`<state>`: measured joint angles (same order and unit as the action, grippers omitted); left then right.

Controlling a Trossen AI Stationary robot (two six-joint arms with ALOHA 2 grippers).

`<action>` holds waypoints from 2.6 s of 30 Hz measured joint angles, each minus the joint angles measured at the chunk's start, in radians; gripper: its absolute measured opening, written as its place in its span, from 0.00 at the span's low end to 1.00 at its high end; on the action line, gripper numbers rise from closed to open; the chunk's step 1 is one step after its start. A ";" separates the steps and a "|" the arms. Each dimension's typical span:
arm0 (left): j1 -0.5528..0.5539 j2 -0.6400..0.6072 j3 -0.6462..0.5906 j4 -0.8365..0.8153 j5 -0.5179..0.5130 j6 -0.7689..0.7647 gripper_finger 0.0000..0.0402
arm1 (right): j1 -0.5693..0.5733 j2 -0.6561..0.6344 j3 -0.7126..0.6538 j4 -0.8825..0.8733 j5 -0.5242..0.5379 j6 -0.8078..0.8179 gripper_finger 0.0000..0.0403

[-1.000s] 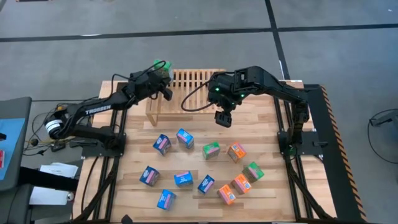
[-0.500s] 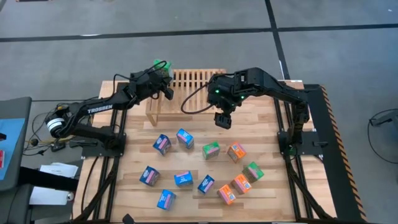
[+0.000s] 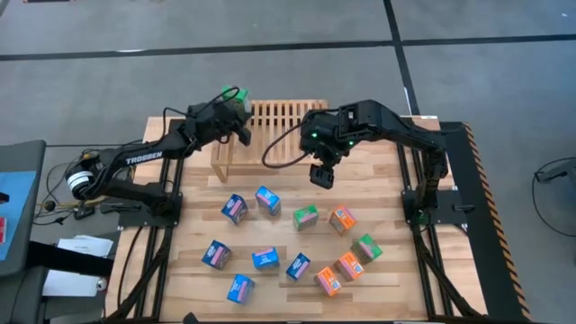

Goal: Stack cereal on shelf
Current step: Put the top green cereal box on the shelf aligned with the other green cereal box

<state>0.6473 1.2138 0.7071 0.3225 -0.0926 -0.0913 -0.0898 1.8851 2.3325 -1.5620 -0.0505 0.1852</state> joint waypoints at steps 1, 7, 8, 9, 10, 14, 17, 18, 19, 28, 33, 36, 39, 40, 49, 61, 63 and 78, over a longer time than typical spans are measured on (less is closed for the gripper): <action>-0.008 -0.012 0.000 -0.010 0.018 0.000 0.00 | 0.003 0.000 0.000 -0.002 0.000 0.005 0.75; -0.069 -0.087 0.000 -0.124 -0.135 0.134 0.00 | 0.027 0.000 0.000 -0.005 0.037 0.017 0.75; -0.073 -0.111 0.000 -0.140 -0.132 0.144 0.00 | 0.030 0.000 -0.003 -0.005 0.038 0.017 0.75; -0.076 -0.140 0.000 -0.168 -0.113 0.149 0.00 | 0.032 -0.001 -0.010 -0.004 0.037 0.013 0.75; -0.079 -0.169 0.000 -0.187 -0.089 0.147 0.00 | 0.032 -0.002 -0.024 -0.002 0.034 0.004 0.75; -0.085 -0.309 0.000 -0.218 -0.043 0.106 0.00 | 0.056 0.000 -0.101 -0.001 0.016 -0.064 0.75; -0.084 -0.404 0.000 -0.216 -0.054 0.135 0.00 | 0.099 -0.001 -0.164 0.030 -0.100 -0.071 0.75; -0.084 -0.431 0.000 -0.220 -0.061 0.149 0.00 | 0.114 0.000 -0.182 0.038 -0.139 -0.052 0.75; -0.084 -0.457 0.000 -0.227 -0.077 0.157 0.00 | 0.126 0.001 -0.197 0.040 -0.162 -0.033 0.75; -0.083 -0.534 0.000 -0.261 -0.094 0.194 0.00 | 0.168 -0.221 -0.369 0.173 0.020 0.154 0.75; -0.084 -0.530 0.000 -0.268 -0.020 0.176 0.00 | 0.240 -0.296 -0.535 0.164 0.002 0.208 0.75; -0.084 -0.537 0.000 -0.275 0.003 0.222 0.00 | 0.291 -0.314 -0.620 0.199 -0.003 0.171 0.75; -0.084 -0.542 0.000 -0.283 -0.004 0.240 0.00 | 0.319 -0.295 -0.679 0.279 0.027 0.039 0.77; -0.084 -0.541 0.000 -0.291 -0.008 0.226 0.00 | 0.318 -0.289 -0.695 0.319 0.031 -0.002 0.78; -0.085 -0.541 0.000 -0.332 0.091 0.166 0.22 | 0.266 -0.278 -0.910 0.683 0.029 -0.117 0.90; -0.084 -0.540 0.000 -0.334 0.086 0.019 0.57 | 0.234 -0.201 -0.984 0.821 0.024 -0.323 0.92; -0.084 -0.540 0.000 -0.333 0.075 0.019 0.60 | 0.229 -0.173 -0.984 0.833 0.024 -0.334 0.92; -0.084 -0.540 0.000 -0.396 0.028 0.019 0.61 | 0.210 -0.128 -0.983 0.861 -0.010 -0.346 0.80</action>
<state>0.5629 0.6739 0.7074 -0.0731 -0.0644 -0.0727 0.1204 1.7575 1.3491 -0.7006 -0.0608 -0.1605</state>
